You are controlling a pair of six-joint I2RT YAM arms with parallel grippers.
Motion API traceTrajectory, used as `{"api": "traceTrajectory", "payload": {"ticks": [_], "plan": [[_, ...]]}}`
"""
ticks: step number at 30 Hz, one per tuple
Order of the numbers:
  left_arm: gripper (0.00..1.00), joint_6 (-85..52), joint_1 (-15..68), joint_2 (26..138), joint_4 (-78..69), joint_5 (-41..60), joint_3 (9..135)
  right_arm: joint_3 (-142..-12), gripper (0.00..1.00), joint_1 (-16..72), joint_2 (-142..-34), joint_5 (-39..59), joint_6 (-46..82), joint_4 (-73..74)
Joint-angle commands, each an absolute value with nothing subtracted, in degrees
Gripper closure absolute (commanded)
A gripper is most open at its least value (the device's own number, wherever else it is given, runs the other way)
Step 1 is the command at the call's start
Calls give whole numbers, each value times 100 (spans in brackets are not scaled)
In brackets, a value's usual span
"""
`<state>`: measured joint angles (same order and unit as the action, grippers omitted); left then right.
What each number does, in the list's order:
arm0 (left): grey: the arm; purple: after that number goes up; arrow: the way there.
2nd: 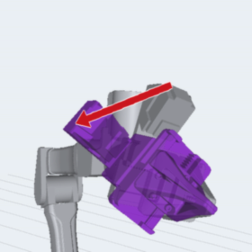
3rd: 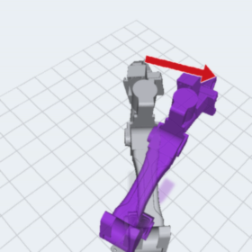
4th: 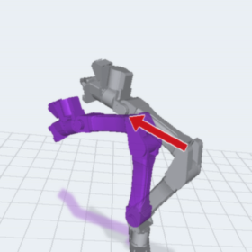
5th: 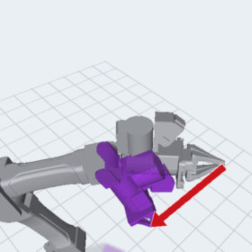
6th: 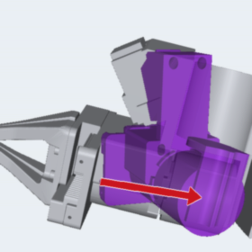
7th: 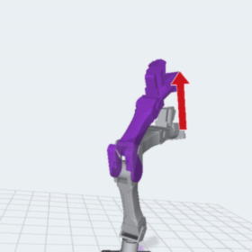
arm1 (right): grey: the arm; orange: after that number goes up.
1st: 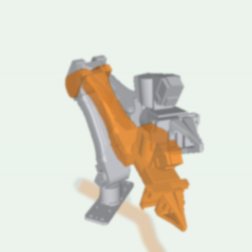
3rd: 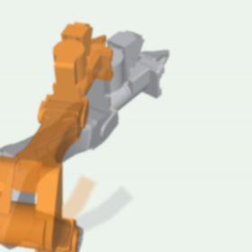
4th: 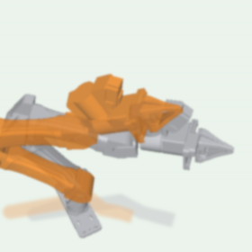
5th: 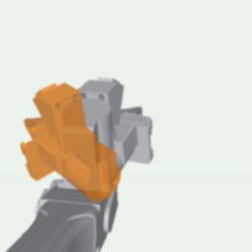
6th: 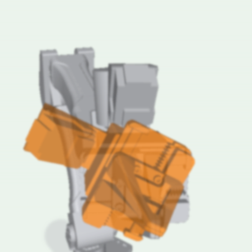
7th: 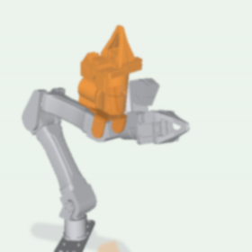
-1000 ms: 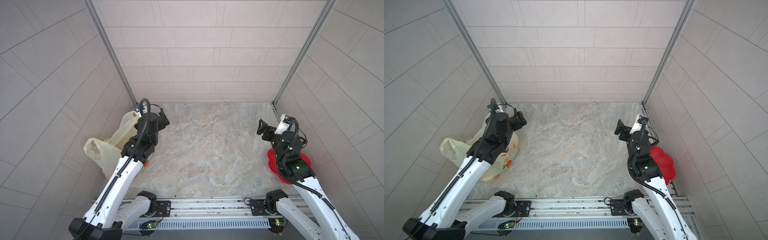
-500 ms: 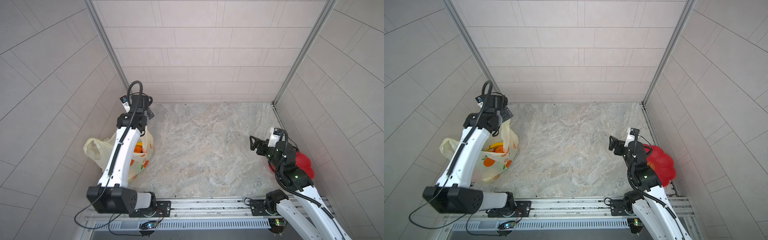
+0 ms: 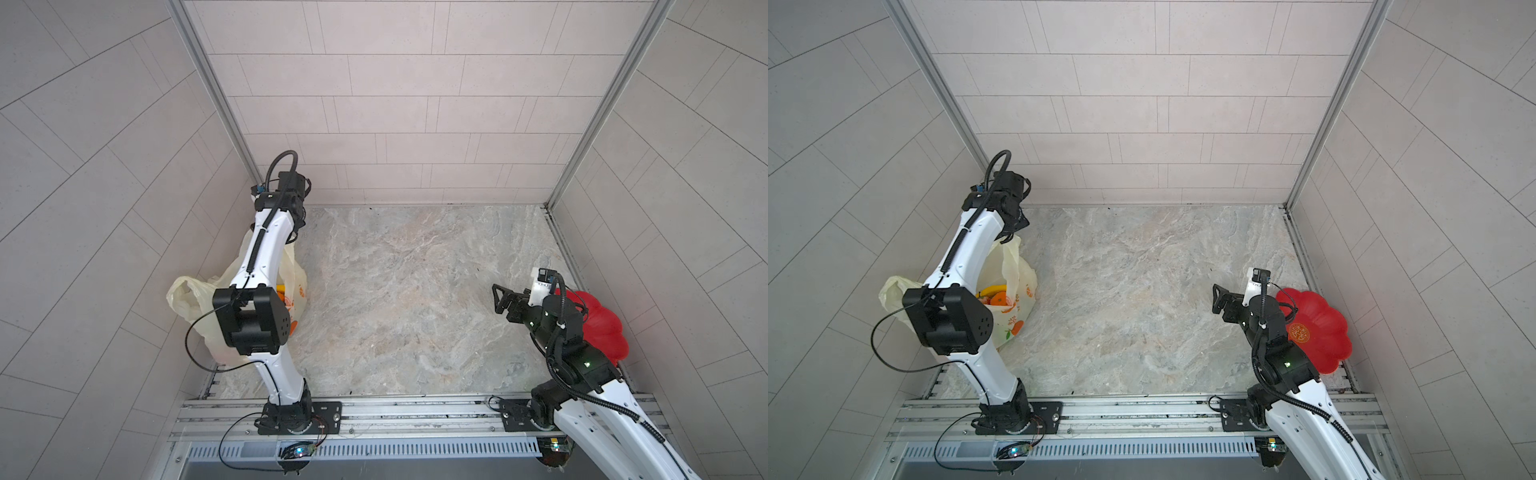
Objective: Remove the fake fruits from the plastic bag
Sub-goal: 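Grasp the yellow bag's handle with the left gripper and lift it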
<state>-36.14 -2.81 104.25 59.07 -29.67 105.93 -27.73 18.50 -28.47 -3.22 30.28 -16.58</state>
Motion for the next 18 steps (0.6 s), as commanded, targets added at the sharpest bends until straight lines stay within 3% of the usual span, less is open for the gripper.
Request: {"api": "traceTrajectory", "payload": {"ticks": [1, 3, 5, 6, 14, 18], "plan": [[29, -3626, -399, 10543, 6045, -2883, 10753, -2768, 3, 1931, -2808, -516, 3076, -1521], [41, -3594, -422, 10595, 6006, -2823, 10762, -2758, 3, 1942, -2816, -533, 3076, -1507], [70, -3560, -438, 10632, 6050, -2605, 10830, -2743, 3, 1942, -2824, -531, 3076, -1486], [76, -3551, -445, 10654, 6163, -2447, 10945, -2751, 3, 1942, -2837, -536, 3068, -1494], [99, -3209, -71, 10019, 5744, -1138, 10828, -2795, 3, 1942, -3016, -536, 3058, -1516], [100, -2736, 767, 9716, 5495, -1217, 10819, -2801, 3, 1942, -3093, -545, 3061, -1521]]}}
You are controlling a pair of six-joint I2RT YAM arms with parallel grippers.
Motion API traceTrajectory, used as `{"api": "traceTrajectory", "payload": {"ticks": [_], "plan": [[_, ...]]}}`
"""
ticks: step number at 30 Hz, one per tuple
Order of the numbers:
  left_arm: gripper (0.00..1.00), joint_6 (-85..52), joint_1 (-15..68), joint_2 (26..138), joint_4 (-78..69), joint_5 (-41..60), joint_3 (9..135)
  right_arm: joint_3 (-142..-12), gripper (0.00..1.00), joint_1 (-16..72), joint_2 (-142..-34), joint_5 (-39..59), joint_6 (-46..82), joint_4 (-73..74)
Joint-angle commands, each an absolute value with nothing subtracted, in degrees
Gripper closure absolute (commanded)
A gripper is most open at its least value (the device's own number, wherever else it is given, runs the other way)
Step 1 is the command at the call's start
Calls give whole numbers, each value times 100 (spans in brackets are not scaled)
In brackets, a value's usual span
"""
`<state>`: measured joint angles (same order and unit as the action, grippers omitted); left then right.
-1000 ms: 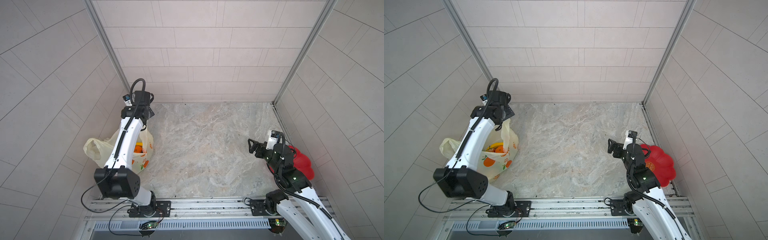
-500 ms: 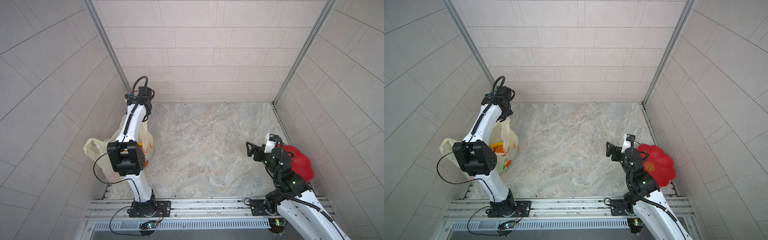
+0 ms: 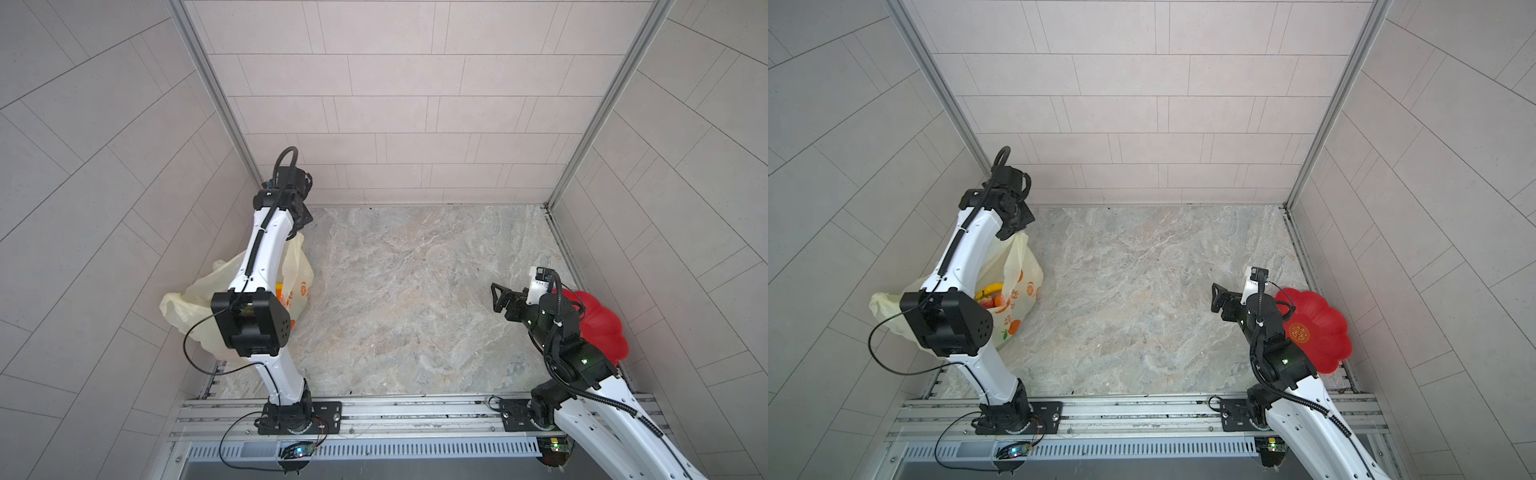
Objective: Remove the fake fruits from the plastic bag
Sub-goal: 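Grasp the yellow bag's handle with the left gripper and lift it, then drag the bag to the middle with the left gripper while the right arm reaches over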
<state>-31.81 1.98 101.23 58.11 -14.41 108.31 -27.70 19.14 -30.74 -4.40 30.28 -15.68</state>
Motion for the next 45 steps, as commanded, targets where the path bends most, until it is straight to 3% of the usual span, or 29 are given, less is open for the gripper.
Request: {"api": "traceTrajectory", "payload": {"ticks": [1, 15, 22, 25, 29, 34, 41, 45], "plan": [[100, -2674, 981, 9684, 5460, -1263, 10833, -2799, 3, 1939, -3107, -545, 3065, -1521], [100, -2129, 4095, 10714, 5416, -1300, 12149, -3055, 3, 1925, -2996, -1317, 3170, -2410], [98, -2345, 4954, 11767, 5831, -1087, 13571, -3109, 3, 1914, -2418, -1748, 3237, -2918], [84, -2259, 5111, 12041, 5885, -1388, 13886, -3128, 3, 1914, -2279, -1741, 3184, -3009], [47, -2250, 5124, 12035, 6009, -1375, 14081, -3242, 3, 1912, -2285, -1714, 3093, -3135], [25, -2250, 5124, 11558, 6107, -1451, 13951, -3489, 3, 1914, -2433, -1527, 2950, -3154], [18, -2536, 5141, 10324, 6228, -1635, 13161, -4138, 4, 1916, -2938, -778, 2828, -3147], [17, -2637, 5146, 9518, 6324, -2468, 12563, -4626, 4, 1909, -3658, -525, 2749, -3114]]}}
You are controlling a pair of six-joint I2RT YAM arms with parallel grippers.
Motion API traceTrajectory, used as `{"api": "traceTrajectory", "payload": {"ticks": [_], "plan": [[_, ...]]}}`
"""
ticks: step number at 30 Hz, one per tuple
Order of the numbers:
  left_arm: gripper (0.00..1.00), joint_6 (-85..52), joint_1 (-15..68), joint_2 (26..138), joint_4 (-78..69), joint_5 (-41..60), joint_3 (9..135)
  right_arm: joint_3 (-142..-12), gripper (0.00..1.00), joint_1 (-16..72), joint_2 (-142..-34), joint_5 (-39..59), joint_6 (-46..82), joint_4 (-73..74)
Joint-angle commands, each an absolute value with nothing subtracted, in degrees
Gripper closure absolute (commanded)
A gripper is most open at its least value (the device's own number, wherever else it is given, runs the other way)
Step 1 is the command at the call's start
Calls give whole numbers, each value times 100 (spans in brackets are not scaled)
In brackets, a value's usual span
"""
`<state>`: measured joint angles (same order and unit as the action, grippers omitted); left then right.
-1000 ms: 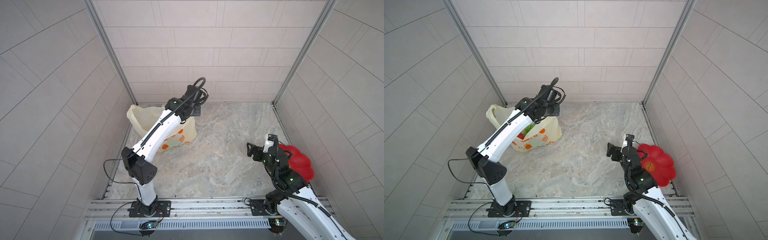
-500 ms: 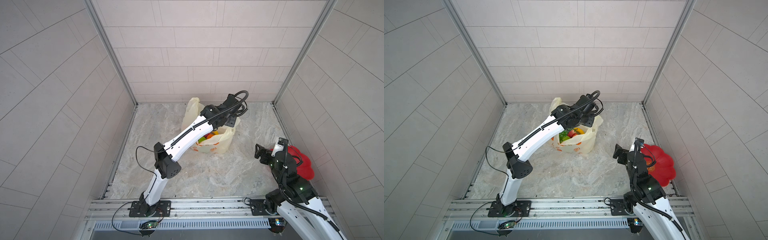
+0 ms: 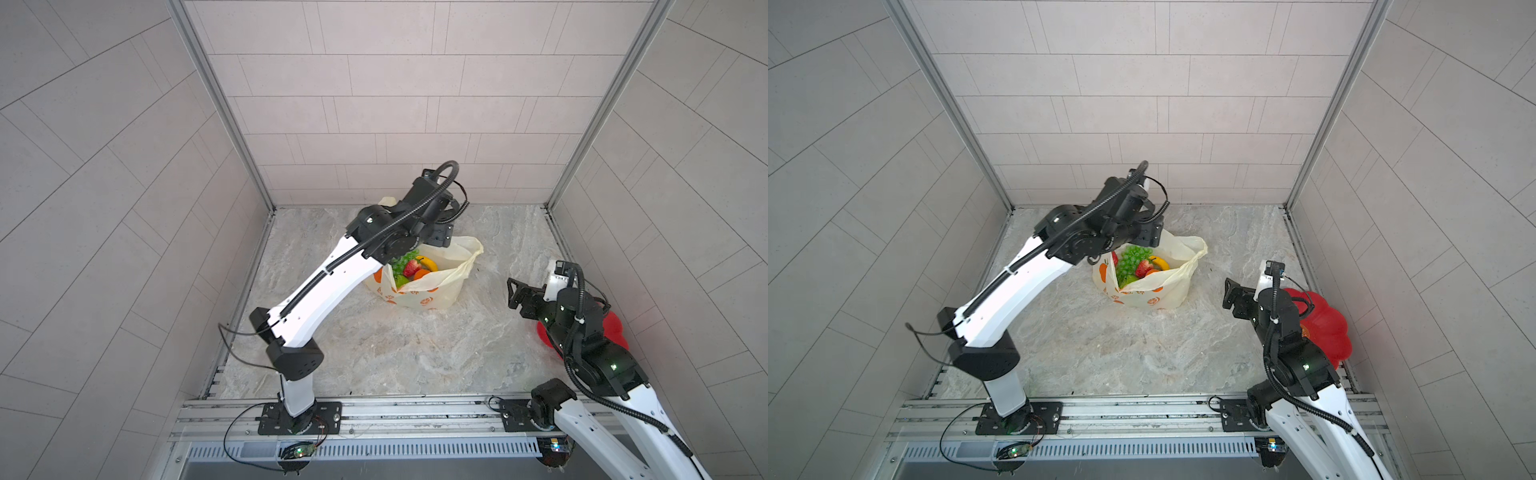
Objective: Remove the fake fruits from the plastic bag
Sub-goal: 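Drag the bag to the middle with the left gripper while the right arm reaches over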
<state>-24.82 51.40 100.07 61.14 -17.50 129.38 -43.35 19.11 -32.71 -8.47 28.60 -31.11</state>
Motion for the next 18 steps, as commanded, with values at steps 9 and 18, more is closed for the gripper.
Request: {"api": "traceTrajectory", "payload": {"ticks": [9, 18], "plan": [[9, -2606, 4703, 9311, 6268, -3165, 11721, -5650, 6, 2333, -5550, -418, 3099, -2889], [0, -2918, 3794, 9876, 5818, -2342, 10875, -6146, 5, 2449, -6826, 73, 3485, -2770]]}}
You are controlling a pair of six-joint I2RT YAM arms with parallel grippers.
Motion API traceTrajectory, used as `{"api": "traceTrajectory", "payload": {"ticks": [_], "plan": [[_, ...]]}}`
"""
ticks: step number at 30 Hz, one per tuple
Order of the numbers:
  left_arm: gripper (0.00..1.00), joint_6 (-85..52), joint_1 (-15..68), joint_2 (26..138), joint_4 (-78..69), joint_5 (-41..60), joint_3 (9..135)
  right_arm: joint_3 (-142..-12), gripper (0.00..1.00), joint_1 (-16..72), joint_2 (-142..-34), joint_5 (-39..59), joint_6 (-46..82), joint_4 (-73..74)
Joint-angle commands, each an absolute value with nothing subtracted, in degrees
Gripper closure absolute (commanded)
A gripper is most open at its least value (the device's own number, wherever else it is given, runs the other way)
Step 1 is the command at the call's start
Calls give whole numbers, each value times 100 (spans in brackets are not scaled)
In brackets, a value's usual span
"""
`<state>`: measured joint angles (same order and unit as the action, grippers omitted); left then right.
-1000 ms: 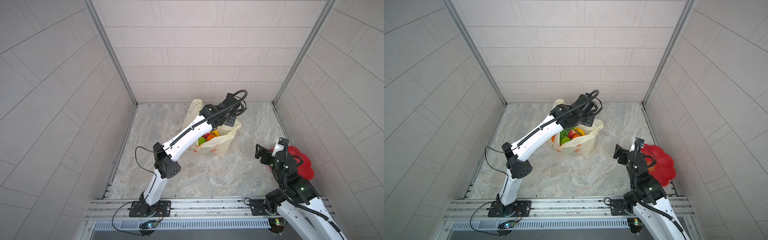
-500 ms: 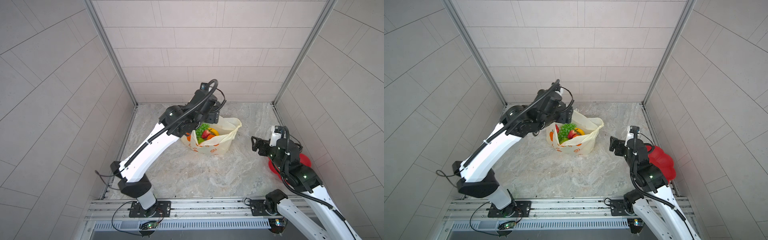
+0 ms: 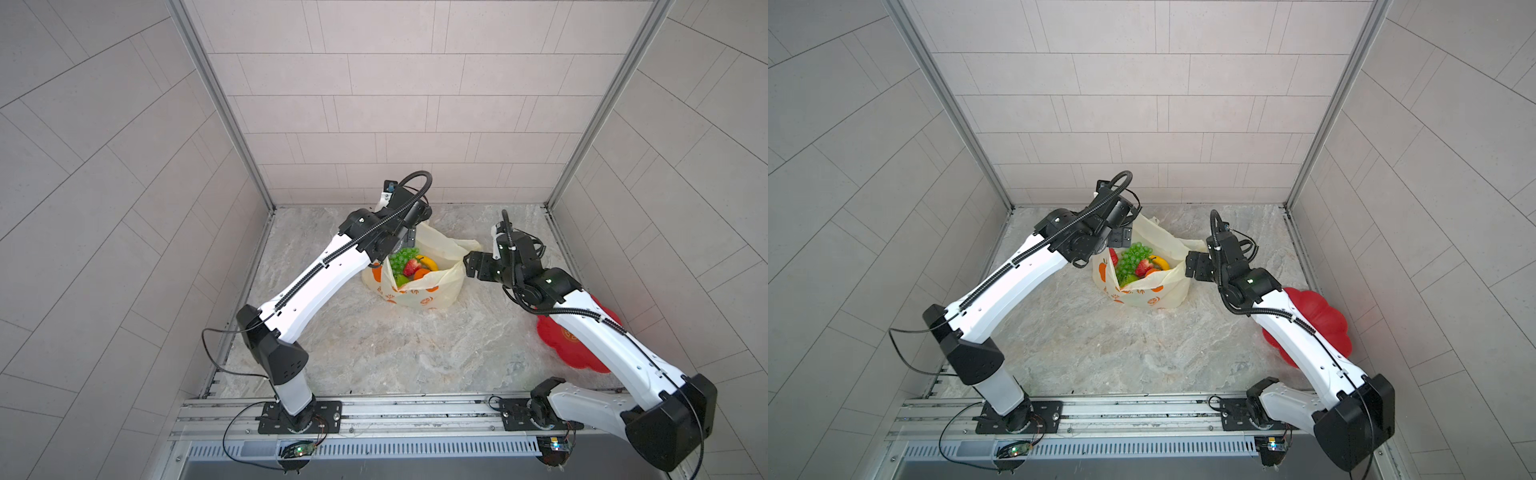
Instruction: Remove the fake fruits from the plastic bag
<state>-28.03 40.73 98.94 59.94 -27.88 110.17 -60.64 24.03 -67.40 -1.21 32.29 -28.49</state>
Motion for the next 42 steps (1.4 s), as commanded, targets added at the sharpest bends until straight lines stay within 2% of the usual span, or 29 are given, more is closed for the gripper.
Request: {"api": "traceTrajectory", "payload": {"ticks": [1, 4, 6, 10, 13, 15, 17, 20, 23, 26, 31, 35, 39, 42], "plan": [[0, -3000, 3684, 9936, 5795, -2235, 10809, -6134, 5, 2460, -6895, 136, 3543, -2676], [2, -3139, 3330, 10095, 5840, -1755, 10660, -6152, 5, 2486, -7109, 260, 3647, -2543], [9, -3216, 3140, 10063, 5658, -1449, 10385, -6183, 7, 2518, -7243, 369, 3686, -2485], [29, -3446, 2800, 9524, 4802, -787, 9251, -6221, 12, 2634, -7475, 527, 3675, -2361], [49, -3658, 2725, 8941, 4275, -775, 8346, -6232, 20, 2703, -7651, 703, 3653, -2277], [56, -3752, 2723, 8543, 3982, -702, 7818, -6253, 28, 2743, -7754, 783, 3602, -2234], [58, -3768, 2724, 8192, 3788, -510, 7396, -6290, 39, 2773, -7841, 792, 3510, -2263], [71, -3822, 2725, 7572, 3528, -149, 6779, -6352, 56, 2760, -7842, 532, 3356, -2427], [77, -4058, 2785, 7003, 3235, 309, 6223, -6312, 76, 2590, -7746, 363, 3154, -2526], [74, -4122, 2897, 6697, 3212, 505, 5880, -6124, 83, 2321, -7566, 506, 3177, -2411], [38, -3713, 3155, 6553, 4068, -38, 6240, -5988, 86, 2301, -7394, 704, 3104, -2320], [20, -3186, 3716, 6508, 4895, -917, 7034, -5977, 87, 2378, -7344, 738, 3000, -2338], [15, -2934, 4469, 6558, 5629, -2097, 7856, -5977, 87, 2517, -7266, 717, 2927, -2346], [15, -2760, 4903, 6670, 5883, -2396, 8370, -6013, 87, 2597, -7248, 695, 2892, -2373]]}}
